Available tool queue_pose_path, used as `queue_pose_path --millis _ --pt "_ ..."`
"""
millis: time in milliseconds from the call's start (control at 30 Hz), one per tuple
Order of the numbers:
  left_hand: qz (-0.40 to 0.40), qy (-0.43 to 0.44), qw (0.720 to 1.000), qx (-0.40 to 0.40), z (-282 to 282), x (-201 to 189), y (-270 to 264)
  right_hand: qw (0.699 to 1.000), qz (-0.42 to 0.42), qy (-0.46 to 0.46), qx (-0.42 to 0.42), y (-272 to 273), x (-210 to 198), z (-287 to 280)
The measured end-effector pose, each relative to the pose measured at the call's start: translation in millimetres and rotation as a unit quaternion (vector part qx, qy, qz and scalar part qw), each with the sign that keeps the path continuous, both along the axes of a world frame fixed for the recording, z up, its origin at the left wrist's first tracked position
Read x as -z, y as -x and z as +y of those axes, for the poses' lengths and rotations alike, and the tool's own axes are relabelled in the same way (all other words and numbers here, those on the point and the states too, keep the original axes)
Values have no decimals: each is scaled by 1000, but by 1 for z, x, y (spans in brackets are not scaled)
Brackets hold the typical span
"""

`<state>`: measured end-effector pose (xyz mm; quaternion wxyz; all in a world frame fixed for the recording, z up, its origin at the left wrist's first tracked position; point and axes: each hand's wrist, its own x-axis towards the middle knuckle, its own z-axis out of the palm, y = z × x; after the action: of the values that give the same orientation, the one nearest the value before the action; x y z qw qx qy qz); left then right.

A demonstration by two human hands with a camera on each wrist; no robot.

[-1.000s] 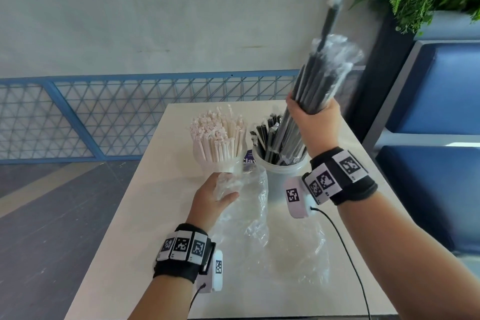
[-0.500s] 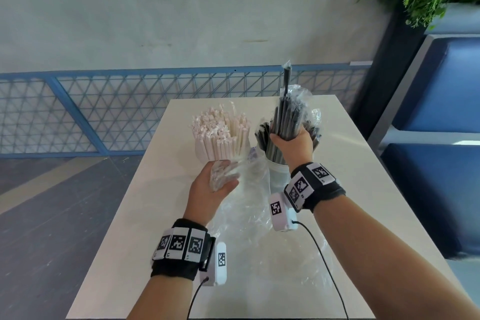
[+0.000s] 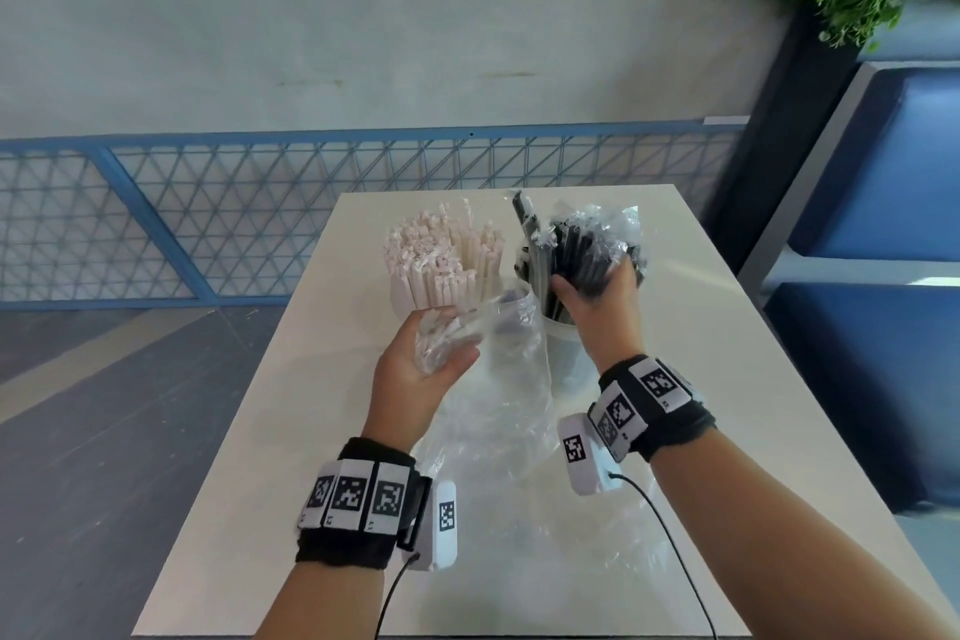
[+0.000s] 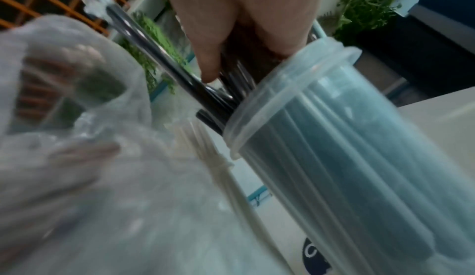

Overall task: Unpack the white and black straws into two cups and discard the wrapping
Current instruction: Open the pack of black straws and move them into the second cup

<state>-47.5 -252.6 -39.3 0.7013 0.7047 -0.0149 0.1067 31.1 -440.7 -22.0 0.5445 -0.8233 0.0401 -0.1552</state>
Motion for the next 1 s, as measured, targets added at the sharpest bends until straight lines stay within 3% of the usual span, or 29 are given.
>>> queue_pose_path --millis 133,200,267,333,400,467,633,700,767,867,1000 --pt "-46 18 999 -20 -2 -17 3 974 -222 37 37 34 8 -15" --pt "-63 36 997 -34 0 -22 2 966 -251 56 20 52 21 -25" --pt "-75 59 994 -50 1 -27 1 977 -198 55 -64 63 36 -35" --pt "-87 92 991 -51 0 -29 1 982 -76 20 -171 72 51 -44" --pt "-97 117 987 -46 -4 -31 2 968 61 -34 -240 79 63 -49" --pt "-99 136 985 -50 -10 -32 3 950 146 -80 -265 84 72 -51" --pt "-80 178 979 -62 -21 -30 5 919 191 -175 -298 92 73 -45" --pt "-88 133 983 -88 -18 -23 7 926 173 -199 -271 93 71 -46" --pt "-117 18 979 -165 -13 -15 10 931 160 -208 -252 95 68 -51" --pt "-188 -157 937 -247 -13 -8 17 941 157 -175 -244 99 63 -58" --pt "-213 -341 879 -256 -10 3 25 958 155 -104 -219 103 60 -65"
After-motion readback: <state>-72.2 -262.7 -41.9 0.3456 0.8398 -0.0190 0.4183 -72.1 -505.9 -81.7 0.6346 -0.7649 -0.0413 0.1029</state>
